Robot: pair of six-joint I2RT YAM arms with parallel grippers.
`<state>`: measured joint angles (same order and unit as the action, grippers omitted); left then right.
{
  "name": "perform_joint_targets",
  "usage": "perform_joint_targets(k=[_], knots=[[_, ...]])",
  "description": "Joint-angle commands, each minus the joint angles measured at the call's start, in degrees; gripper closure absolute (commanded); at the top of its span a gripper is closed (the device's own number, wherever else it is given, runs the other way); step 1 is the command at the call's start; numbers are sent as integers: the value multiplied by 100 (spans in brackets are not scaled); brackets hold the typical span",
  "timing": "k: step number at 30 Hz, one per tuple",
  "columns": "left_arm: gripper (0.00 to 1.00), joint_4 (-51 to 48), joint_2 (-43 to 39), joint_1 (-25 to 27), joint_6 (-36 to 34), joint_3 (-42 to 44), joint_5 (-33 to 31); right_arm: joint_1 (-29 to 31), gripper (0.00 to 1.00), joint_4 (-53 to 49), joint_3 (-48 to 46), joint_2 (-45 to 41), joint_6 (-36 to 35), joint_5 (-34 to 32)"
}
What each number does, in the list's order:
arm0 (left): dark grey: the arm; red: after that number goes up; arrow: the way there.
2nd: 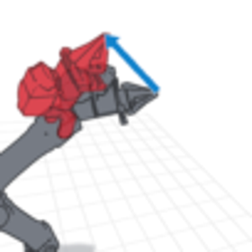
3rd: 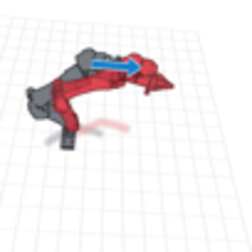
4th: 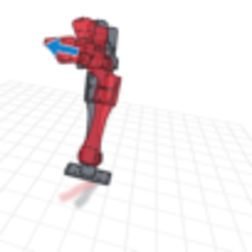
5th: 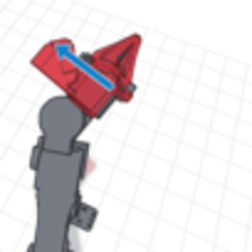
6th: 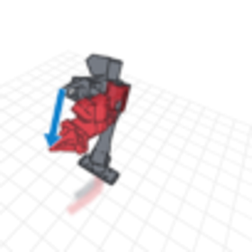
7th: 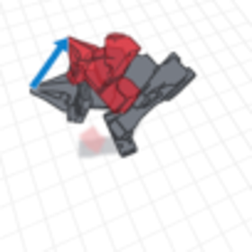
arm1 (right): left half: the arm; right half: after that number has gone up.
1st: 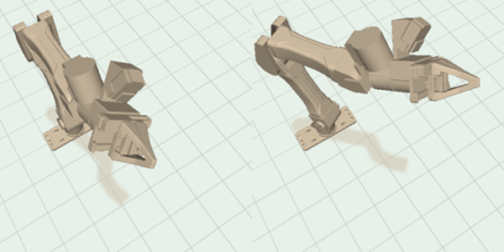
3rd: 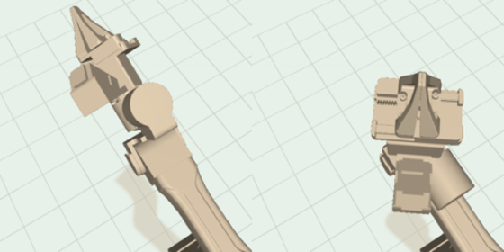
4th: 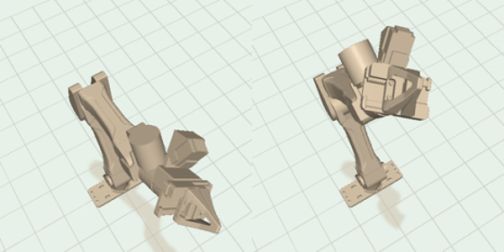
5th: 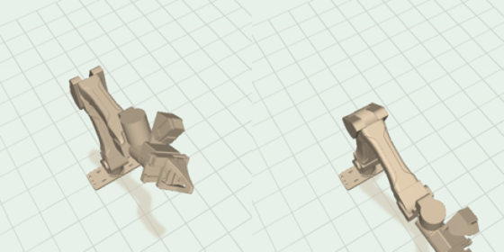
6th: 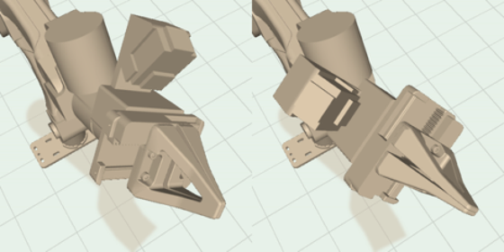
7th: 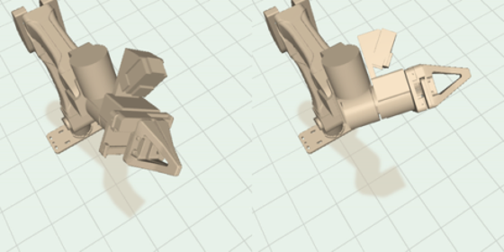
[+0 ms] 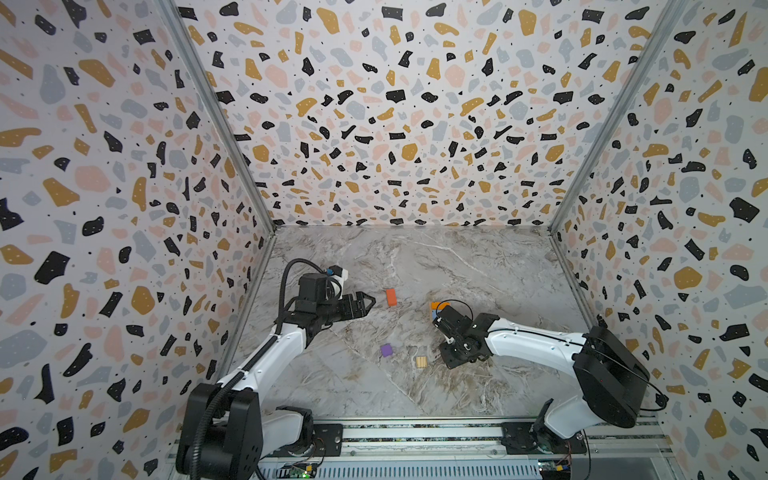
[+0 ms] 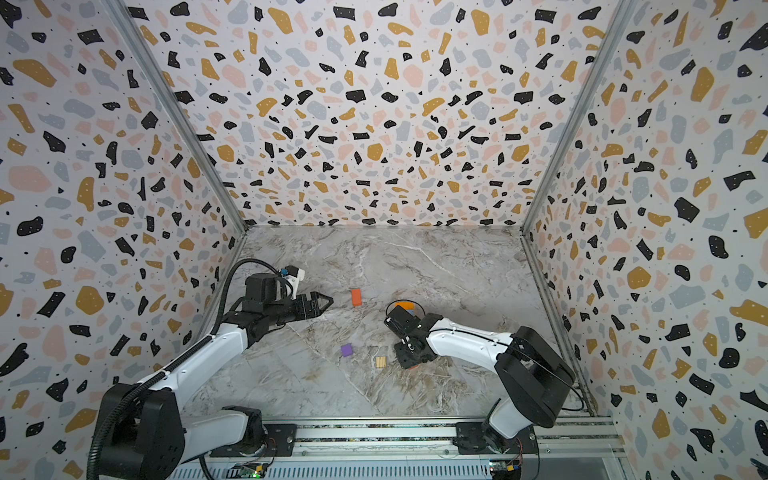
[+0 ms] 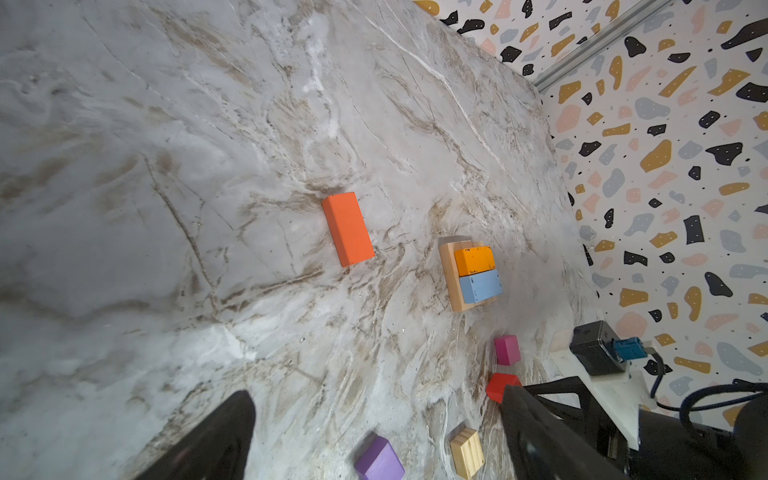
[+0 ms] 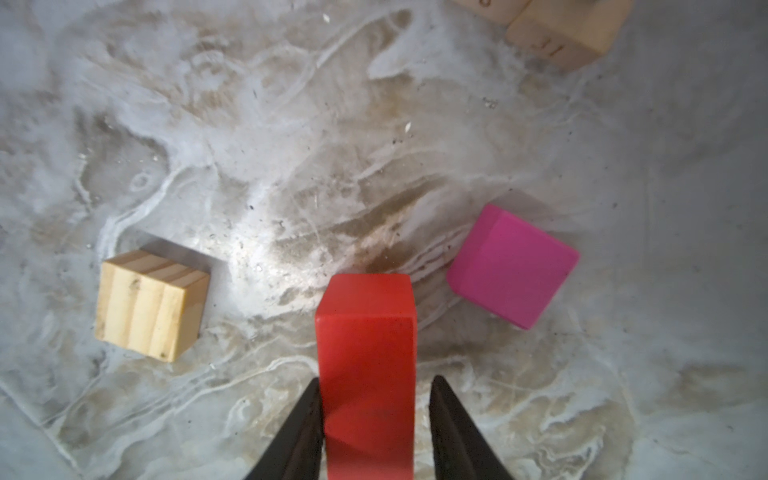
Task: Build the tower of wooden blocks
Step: 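Lift the red arch block with the right gripper and carry it toward the bars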
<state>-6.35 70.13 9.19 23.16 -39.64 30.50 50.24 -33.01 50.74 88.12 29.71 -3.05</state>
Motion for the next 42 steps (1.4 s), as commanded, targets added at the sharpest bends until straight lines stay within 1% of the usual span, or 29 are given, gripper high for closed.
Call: perform_joint_targets(k=[1,9,11,16,18,22,27,33,38,42], knots=[[6,88,-44,28,-66,-62,-9,4,58,-78,15,-62,34,-101],[6,92,-52,30,-67,-62,-5,4,65,-174,144,-83,207,-272],[6,90,-56,29,-66,-65,0,-1,72,-216,189,-142,277,-322],[6,86,-67,30,-68,-70,8,-12,83,-417,424,-234,512,-432],[6,90,-77,29,-66,-62,13,-23,90,-558,578,-182,606,-460],[6,86,-105,30,-66,-62,9,-32,93,-799,878,-54,742,-536],[6,80,-141,26,-67,-53,0,-106,94,-881,1192,-86,851,-628],[6,76,-153,30,-75,-55,4,-462,92,-863,1598,-23,702,-400],[6,80,-155,30,-66,-53,8,-754,90,-964,2007,232,450,-401],[6,87,-151,30,-66,-53,18,-835,91,-1053,2347,524,304,-486]])
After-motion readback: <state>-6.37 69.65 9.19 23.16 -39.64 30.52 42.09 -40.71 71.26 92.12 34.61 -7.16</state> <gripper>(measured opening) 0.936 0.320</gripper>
